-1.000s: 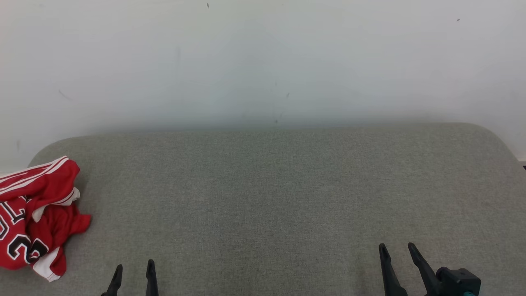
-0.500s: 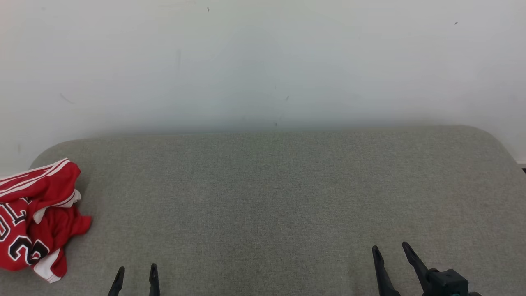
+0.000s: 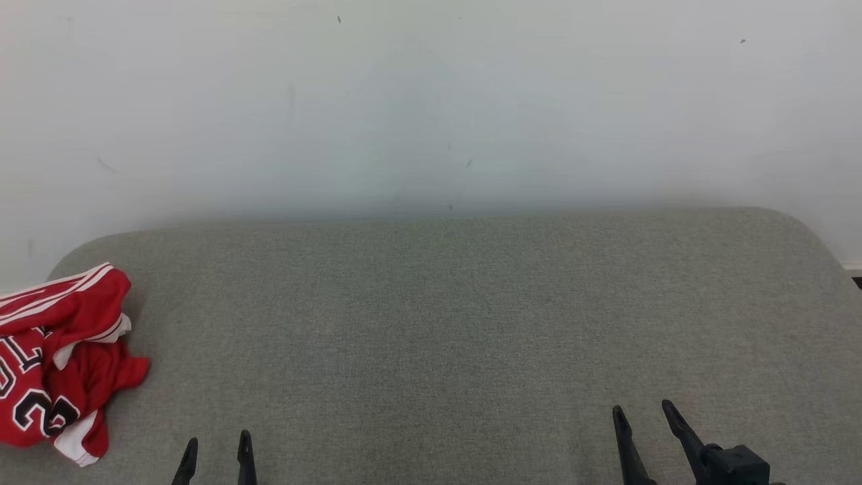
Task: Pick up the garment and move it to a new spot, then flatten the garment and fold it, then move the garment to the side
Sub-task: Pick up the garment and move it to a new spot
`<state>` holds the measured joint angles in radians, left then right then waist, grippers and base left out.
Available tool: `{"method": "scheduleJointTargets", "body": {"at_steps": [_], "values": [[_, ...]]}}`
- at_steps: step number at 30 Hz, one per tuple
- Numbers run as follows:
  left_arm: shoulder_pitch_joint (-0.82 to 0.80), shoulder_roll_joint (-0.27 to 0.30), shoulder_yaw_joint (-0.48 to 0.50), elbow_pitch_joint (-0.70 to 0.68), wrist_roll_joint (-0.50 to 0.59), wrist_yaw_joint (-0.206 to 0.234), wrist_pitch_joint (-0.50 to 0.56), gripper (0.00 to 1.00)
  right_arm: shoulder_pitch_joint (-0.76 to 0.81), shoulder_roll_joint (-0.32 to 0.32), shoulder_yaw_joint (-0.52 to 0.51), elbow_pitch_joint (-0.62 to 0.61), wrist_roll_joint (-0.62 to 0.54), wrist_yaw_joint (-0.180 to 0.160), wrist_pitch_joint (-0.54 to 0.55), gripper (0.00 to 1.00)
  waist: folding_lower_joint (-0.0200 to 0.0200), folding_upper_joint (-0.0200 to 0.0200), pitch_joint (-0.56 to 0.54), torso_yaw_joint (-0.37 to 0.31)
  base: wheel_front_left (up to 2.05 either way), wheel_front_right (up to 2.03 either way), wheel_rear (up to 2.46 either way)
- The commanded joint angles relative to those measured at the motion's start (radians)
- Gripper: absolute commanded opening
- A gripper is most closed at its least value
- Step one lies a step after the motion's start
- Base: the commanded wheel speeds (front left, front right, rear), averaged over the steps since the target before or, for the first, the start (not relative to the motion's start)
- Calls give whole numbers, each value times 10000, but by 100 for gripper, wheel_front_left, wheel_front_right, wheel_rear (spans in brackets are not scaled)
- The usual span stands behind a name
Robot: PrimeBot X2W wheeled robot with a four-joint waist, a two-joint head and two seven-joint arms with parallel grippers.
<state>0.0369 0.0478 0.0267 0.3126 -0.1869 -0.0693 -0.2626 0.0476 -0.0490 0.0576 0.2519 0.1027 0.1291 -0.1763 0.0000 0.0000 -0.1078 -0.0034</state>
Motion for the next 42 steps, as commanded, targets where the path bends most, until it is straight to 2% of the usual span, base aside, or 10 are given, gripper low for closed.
{"method": "scheduleJointTargets", "body": {"at_steps": [1,19,26,42], "values": [[87,47,-18,-10,-117,18,-34,100,81,-23,-14,33,-3,29,-35,100,0,0,-8,-5,0,0,0],[83,47,-24,-15,-190,72,-34,100,159,-21,-45,-47,-55,29,-14,100,0,0,3,235,0,0,0],[84,47,120,-44,-70,43,-34,100,237,-20,-74,-100,-169,21,-28,100,0,0,-21,1009,0,0,0],[328,45,749,-272,306,-15,-34,100,120,-18,293,254,624,21,-453,100,0,0,-106,3377,0,0,0]]}}
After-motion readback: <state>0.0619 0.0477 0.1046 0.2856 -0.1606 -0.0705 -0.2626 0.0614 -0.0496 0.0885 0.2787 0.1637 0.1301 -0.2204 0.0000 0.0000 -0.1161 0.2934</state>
